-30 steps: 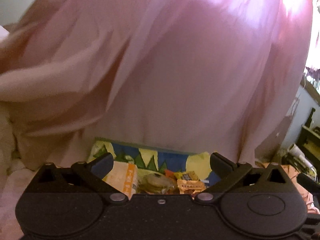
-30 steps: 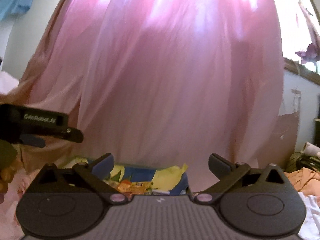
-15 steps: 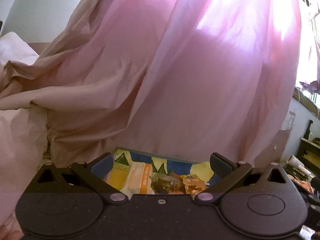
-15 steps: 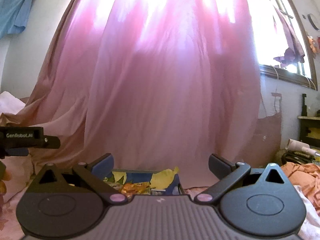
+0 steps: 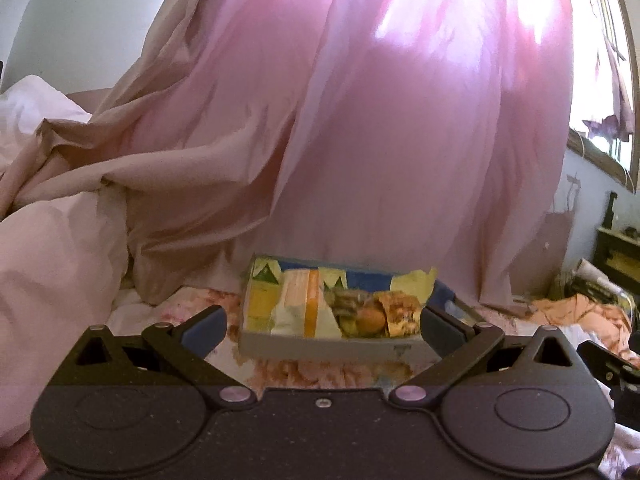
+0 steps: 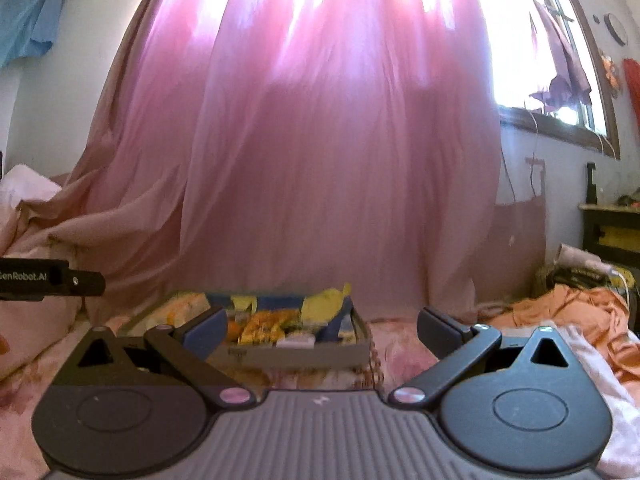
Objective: Organize snacks
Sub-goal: 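Move both tools back from the tray toward the remaining two snacks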
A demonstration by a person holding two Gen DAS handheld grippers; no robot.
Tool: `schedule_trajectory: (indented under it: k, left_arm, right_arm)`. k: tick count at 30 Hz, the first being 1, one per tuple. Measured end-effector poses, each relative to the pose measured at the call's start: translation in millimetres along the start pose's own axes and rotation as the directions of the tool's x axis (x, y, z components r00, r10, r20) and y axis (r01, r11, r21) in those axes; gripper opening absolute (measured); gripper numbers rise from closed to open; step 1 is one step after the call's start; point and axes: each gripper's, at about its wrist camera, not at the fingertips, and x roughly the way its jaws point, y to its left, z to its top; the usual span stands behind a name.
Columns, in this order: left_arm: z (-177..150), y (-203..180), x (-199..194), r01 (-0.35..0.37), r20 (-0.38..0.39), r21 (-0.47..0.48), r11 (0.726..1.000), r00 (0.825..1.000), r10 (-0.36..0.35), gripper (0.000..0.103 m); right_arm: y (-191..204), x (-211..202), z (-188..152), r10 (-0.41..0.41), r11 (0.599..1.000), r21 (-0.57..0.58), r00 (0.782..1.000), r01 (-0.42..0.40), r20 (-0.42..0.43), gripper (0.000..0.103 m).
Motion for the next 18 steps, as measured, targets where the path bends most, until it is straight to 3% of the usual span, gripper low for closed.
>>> schedule_trajectory:
  k: [11, 18]
  left_arm:
    - [-44.5, 15.2, -17.0, 0.0, -0.103, 0.043, 0.999, 0.995, 0.005, 0.102]
    - [-63.9, 25.3, -14.1, 0.016, -0.211, 0.066, 0.998, 0.978, -0.002, 0.102]
  right_arm:
    - [9.0, -22.9, -30.5, 0.024, 0.999, -0.019, 0.991, -0.027, -0.135, 0.103]
    - [21.1, -22.3, -50.5, 0.062, 0.996, -0.047, 0.969, -0.075, -0.238, 0.103]
